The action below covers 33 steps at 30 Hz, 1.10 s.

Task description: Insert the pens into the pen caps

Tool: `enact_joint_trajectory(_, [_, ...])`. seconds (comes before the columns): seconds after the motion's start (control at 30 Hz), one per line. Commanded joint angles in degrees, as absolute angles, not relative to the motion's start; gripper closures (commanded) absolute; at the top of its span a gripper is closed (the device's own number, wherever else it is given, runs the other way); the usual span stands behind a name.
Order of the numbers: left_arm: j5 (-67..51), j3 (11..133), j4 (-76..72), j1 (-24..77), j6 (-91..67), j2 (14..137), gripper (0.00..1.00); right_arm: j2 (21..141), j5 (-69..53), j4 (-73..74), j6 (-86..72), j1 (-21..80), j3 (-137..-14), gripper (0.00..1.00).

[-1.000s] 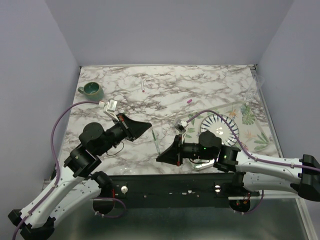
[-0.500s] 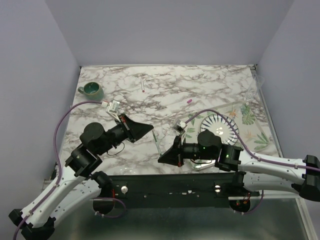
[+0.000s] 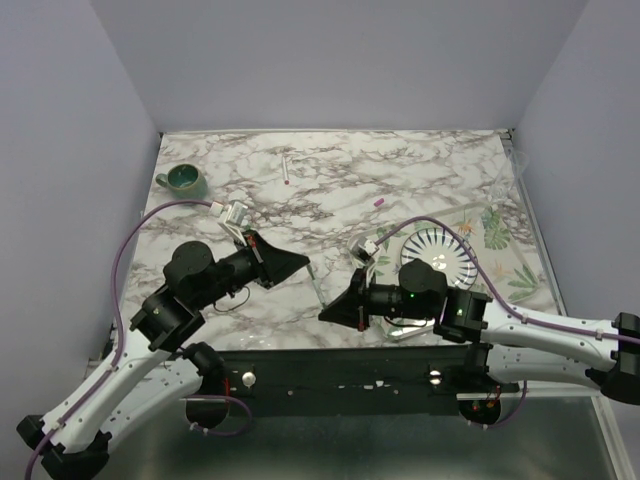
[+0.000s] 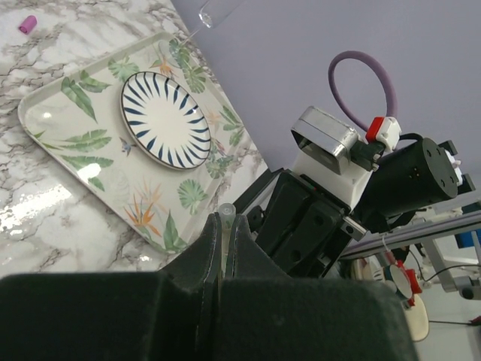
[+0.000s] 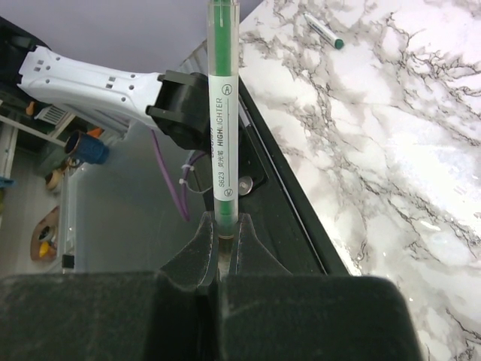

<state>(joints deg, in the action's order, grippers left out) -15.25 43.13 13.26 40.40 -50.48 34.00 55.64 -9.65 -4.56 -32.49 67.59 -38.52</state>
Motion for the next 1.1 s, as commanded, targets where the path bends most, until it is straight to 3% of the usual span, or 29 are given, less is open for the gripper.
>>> enact_joint_trajectory(0.0, [-19.8, 42.5, 12.1, 40.5, -51.4, 34.4, 1.0, 54.8, -5.5, -5.7, -31.0, 67.6, -41.2, 0.99])
enact_joint_trajectory(0.47, [-20.3, 32.4, 5.5, 40.6, -55.1, 33.5, 1.0, 59.7, 12.3, 6.5, -22.6, 67.3, -56.9, 0.99])
enact_joint_trajectory(1.07, [-23.6, 26.6, -2.7, 40.6, -55.8, 37.4, 1.0, 66.8, 10.5, 3.2, -12.0, 63.3, -70.9, 0.99])
